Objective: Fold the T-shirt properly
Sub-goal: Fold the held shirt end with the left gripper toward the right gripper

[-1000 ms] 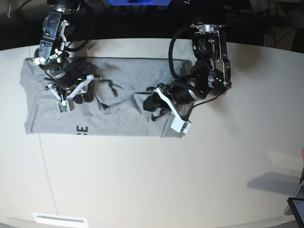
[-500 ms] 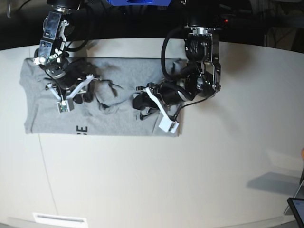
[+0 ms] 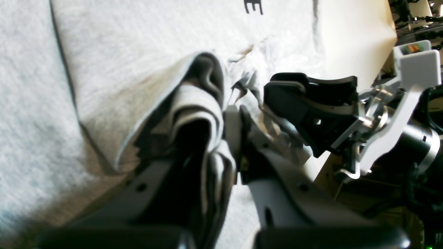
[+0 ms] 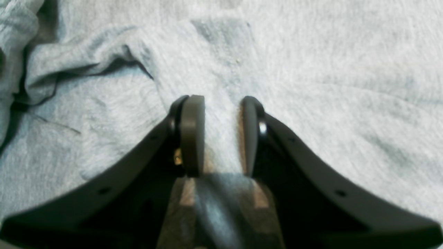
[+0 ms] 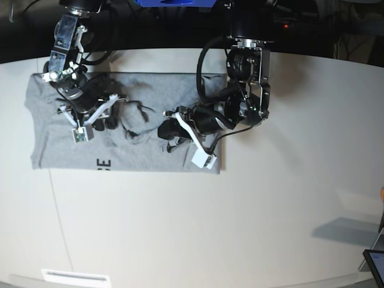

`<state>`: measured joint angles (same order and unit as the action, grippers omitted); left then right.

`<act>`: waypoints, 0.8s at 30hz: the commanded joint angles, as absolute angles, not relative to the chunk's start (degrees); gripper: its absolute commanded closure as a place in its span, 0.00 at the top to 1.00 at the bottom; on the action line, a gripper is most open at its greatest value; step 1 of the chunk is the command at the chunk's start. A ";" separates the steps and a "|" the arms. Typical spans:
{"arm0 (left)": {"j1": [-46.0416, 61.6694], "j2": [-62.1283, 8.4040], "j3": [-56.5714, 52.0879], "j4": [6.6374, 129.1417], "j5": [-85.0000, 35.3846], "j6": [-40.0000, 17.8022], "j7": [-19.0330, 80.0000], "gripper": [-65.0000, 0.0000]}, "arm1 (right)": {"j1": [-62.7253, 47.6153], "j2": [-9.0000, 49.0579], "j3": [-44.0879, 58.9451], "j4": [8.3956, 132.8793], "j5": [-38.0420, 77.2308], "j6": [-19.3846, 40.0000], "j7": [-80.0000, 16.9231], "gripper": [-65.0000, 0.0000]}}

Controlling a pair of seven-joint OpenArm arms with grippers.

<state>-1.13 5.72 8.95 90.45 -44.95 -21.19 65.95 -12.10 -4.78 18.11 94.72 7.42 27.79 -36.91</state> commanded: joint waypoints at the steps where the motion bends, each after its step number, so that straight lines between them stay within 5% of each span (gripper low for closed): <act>1: -2.15 6.11 9.10 91.30 -46.29 -21.76 64.84 0.00 | -12.35 -4.44 18.33 94.73 5.41 26.68 -39.96 0.29; 11: -3.30 7.69 9.10 91.21 -46.73 -22.02 64.84 0.01 | -12.35 -4.44 18.24 94.73 5.41 26.68 -39.96 0.29; 18: -3.30 8.66 11.65 91.12 -46.73 -22.11 64.84 0.44 | -12.35 -4.44 18.42 94.73 5.41 26.68 -39.96 0.29; 24: -3.38 9.00 11.91 91.12 -52.44 -29.85 64.92 0.49 | -12.44 -4.44 18.24 94.55 5.41 26.68 -39.96 0.29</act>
